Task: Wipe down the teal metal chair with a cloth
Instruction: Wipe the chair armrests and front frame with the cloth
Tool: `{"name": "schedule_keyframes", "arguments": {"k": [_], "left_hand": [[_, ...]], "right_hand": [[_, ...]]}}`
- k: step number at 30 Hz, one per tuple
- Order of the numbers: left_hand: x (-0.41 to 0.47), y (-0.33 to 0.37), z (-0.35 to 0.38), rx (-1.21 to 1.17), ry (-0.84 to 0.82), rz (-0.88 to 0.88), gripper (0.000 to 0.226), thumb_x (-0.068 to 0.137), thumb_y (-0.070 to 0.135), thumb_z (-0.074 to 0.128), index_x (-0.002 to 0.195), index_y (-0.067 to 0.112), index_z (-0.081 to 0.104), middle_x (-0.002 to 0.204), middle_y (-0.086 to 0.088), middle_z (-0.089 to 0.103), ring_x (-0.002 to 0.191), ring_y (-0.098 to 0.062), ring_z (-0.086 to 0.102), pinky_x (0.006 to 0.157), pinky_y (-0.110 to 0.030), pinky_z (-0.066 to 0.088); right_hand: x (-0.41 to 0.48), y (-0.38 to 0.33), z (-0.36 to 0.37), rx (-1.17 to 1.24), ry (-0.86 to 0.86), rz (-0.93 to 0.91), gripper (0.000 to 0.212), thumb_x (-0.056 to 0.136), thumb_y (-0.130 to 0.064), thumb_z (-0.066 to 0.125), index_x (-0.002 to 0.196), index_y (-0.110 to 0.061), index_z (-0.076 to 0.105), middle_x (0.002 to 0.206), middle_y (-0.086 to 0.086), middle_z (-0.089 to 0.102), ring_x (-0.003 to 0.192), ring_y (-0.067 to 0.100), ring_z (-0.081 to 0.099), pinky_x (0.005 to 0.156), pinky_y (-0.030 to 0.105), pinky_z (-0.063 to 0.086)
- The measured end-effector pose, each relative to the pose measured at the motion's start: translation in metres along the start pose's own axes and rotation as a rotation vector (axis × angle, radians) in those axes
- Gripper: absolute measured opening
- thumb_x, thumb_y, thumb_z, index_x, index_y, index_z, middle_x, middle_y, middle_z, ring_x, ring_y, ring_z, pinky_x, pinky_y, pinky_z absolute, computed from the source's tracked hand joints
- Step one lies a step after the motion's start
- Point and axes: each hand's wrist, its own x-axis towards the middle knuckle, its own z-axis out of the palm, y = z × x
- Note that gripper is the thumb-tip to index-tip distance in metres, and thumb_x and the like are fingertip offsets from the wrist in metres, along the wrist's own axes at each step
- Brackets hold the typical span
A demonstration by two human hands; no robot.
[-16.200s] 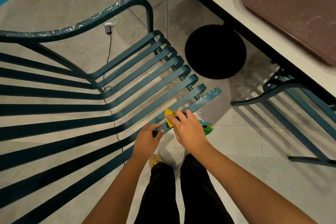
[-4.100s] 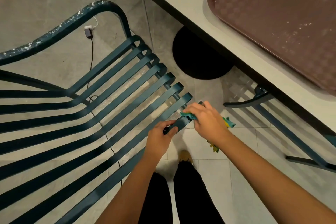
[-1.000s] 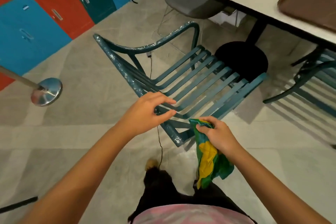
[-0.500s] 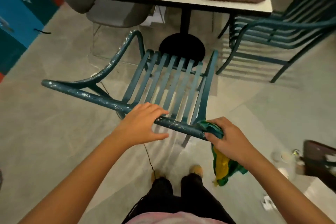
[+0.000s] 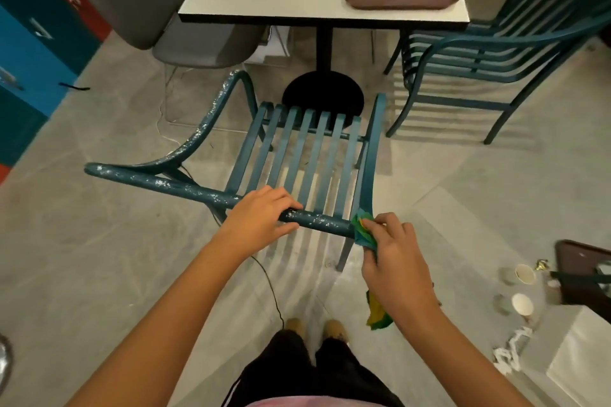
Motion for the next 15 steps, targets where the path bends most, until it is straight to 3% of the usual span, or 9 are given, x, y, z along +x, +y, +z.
{"name": "schedule_keyframes", "arguments": {"k": [3,7,11,13,15], "left_hand": [[0.000,0.000,0.000,0.017,0.011,0.010,0.039,0.089,0.040,0.052,0.125,0.025,0.050,0.120,0.009,0.053,0.110,-0.010,0.045,0.097,-0.025,0.033],[0.002,-0.004,0.003,0.015,0.017,0.041,0.038,0.089,0.042,0.050,0.124,0.026,0.050,0.119,0.009,0.053,0.110,-0.010,0.045,0.095,-0.023,0.033],[0.004,-0.011,0.005,-0.003,0.039,0.099,0.036,0.089,0.041,0.052,0.122,0.025,0.053,0.115,0.008,0.055,0.105,-0.011,0.047,0.093,-0.023,0.035],[0.005,-0.013,0.006,-0.010,0.043,0.118,0.036,0.089,0.041,0.051,0.121,0.025,0.053,0.114,0.007,0.056,0.105,-0.011,0.048,0.093,-0.025,0.037],[0.006,-0.014,0.007,-0.014,0.053,0.132,0.037,0.089,0.041,0.051,0.122,0.025,0.053,0.115,0.007,0.055,0.105,-0.012,0.048,0.093,-0.025,0.037]], "right_hand": [[-0.001,-0.016,0.012,-0.036,0.062,0.020,0.050,0.061,0.005,0.075,0.110,0.000,0.063,0.098,0.011,0.061,0.079,0.029,0.056,0.058,0.035,0.057],[0.000,-0.028,0.024,-0.048,0.126,0.011,0.055,0.052,0.004,0.079,0.106,0.002,0.064,0.092,0.010,0.062,0.071,0.027,0.057,0.058,0.034,0.057],[-0.003,-0.021,0.019,0.078,0.116,0.037,0.047,0.076,0.004,0.063,0.122,-0.005,0.056,0.113,0.007,0.057,0.095,0.026,0.052,0.082,0.033,0.052],[-0.003,-0.014,0.013,0.087,0.154,0.124,0.042,0.083,0.002,0.056,0.124,-0.007,0.054,0.118,0.006,0.055,0.100,0.026,0.048,0.081,0.035,0.049],[-0.001,-0.013,0.010,0.014,0.179,0.181,0.038,0.080,0.002,0.059,0.117,-0.005,0.058,0.114,0.009,0.059,0.093,0.031,0.051,0.072,0.039,0.050]]}}
